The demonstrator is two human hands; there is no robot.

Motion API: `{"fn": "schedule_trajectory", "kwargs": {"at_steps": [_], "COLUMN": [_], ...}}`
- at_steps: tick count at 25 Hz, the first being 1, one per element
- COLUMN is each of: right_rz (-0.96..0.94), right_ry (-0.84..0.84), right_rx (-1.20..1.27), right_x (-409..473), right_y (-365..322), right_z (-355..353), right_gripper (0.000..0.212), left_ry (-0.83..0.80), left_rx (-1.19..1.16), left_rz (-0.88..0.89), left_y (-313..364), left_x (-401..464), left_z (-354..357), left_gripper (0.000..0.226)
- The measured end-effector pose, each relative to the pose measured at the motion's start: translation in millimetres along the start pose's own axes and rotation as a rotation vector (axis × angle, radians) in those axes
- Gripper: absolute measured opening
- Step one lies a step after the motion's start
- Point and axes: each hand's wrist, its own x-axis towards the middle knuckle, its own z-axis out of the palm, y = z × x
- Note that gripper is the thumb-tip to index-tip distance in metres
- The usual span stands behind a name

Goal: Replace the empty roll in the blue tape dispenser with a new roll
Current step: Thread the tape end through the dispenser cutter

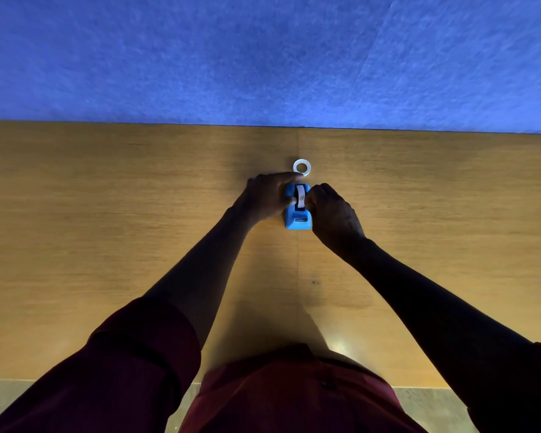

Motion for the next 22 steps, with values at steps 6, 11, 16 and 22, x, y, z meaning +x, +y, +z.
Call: {"fn": "schedule_trajectory", "kwargs": {"at_steps": [6, 11, 16, 22], "right_rz": [0.038, 0.014, 0.016, 0.094], "right_ry": [0.038, 0.049, 0.056, 0.161], "right_rx": [0.063, 0.059, 0.034, 0.279], "right_x": [7.6, 9.1, 8.3, 4.7], "right_y": [-1.6, -0.1, -1.0, -4.3], "right_z": [-4.4, -4.0, -4.1, -10.4], "right_gripper": [0.025, 0.030, 0.024, 0.014], "left_ry": [0.027, 0.092, 0.099, 0.141], "left_rx": [0.156, 0.104, 0.010, -0.055], "left_rz": [0.016, 0.063, 0.054, 0.090], "left_y": [2.8, 2.2, 4.4, 5.6], "left_x": [0.6, 3.6, 4.7, 1.1], "left_z": [5.9, 6.2, 5.2, 4.9], "left_gripper": [0.064, 0.053, 0.051, 0.054]}}
